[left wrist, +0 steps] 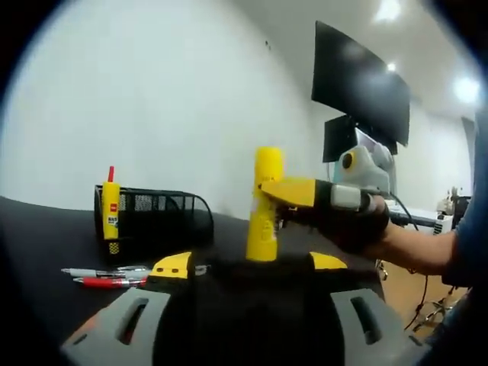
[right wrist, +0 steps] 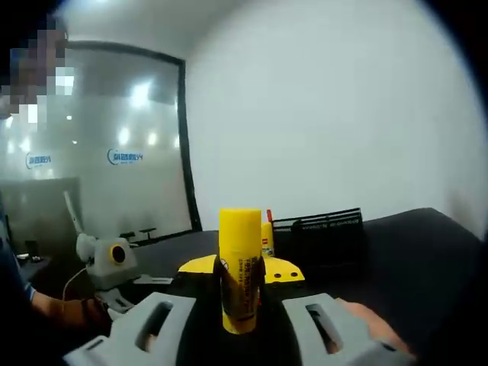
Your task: Pick up pens and glue sticks and place them into the holder.
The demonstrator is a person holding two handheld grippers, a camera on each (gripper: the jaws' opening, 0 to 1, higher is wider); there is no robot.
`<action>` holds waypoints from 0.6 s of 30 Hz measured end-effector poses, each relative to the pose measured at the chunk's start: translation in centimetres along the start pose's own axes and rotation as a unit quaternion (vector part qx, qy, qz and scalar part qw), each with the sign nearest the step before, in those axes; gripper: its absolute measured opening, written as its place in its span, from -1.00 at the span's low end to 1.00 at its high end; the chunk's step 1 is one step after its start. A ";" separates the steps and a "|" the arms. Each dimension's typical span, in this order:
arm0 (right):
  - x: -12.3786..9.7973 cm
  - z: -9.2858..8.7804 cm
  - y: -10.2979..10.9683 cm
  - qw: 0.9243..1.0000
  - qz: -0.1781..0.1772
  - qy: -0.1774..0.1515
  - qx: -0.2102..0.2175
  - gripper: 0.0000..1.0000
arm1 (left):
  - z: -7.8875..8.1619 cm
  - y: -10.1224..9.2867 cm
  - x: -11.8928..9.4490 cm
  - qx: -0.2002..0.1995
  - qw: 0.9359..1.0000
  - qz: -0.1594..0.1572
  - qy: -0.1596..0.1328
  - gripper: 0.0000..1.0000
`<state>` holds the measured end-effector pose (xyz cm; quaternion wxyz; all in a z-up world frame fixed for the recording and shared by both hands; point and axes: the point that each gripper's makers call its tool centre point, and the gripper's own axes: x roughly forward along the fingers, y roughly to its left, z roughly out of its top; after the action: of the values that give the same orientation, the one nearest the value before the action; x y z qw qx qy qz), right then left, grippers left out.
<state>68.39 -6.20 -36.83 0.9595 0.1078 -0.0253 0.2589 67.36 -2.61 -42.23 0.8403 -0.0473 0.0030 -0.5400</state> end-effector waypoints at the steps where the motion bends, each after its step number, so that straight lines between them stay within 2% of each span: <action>1: 0.2 -0.3 0.3 1.000 0.002 0.003 0.000 -0.65 | 0.0 0.0 0.0 0.002 1.000 0.001 0.000 -0.06; 4: 0.8 -0.9 1.0 1.000 0.005 0.009 -0.003 -0.65 | 0.4 0.1 -0.3 0.006 1.000 0.006 -0.008 -0.23; 7: 1.2 -1.1 1.5 1.000 0.009 0.012 -0.004 -0.65 | 0.6 0.3 -0.4 0.002 1.000 0.008 -0.014 -0.25; 14: 1.7 -1.1 2.6 1.000 0.022 0.009 0.002 -0.65 | 0.4 0.2 -0.3 0.013 1.000 0.011 -0.007 -0.39; 18: 1.9 -1.6 3.1 1.000 0.023 0.017 -0.010 -0.65 | 0.5 0.3 -0.4 0.014 1.000 0.012 -0.009 -0.45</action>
<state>68.45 -2.30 -37.58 0.9545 0.0933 -0.0143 0.2827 67.44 -2.07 -41.81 0.8475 -0.0399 -0.0113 -0.5292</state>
